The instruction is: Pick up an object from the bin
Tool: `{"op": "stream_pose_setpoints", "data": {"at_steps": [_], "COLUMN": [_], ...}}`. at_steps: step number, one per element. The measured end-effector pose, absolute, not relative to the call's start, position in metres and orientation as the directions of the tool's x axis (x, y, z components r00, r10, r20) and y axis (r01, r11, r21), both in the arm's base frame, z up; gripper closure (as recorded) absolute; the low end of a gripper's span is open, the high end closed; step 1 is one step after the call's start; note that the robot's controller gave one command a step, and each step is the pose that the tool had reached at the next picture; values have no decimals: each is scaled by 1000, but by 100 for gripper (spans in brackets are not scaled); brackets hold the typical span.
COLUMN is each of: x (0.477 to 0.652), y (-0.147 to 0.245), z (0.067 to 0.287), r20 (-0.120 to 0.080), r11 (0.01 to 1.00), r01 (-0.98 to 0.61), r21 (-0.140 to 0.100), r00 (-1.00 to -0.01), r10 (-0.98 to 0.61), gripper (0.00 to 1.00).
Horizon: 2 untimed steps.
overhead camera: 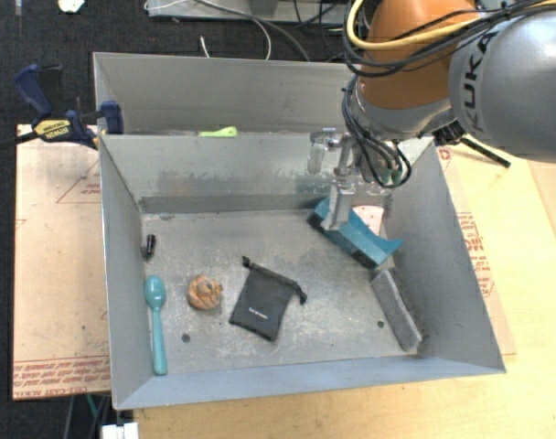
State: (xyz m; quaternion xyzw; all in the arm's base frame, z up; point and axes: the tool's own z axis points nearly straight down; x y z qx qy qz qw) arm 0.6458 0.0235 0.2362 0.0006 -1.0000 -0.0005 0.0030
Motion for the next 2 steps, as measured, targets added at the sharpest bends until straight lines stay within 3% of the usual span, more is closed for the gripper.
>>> {"op": "stream_pose_setpoints", "data": {"at_steps": [1,2], "x": [647,584], "y": [23,-7], "z": [241,175], "r20": [-2,-3], "r11": [1000,1000], "r01": [-1,29], "r21": [1,3], "r00": [-1000,-1000], "r10": [-1,29], "gripper": [0,0]}}
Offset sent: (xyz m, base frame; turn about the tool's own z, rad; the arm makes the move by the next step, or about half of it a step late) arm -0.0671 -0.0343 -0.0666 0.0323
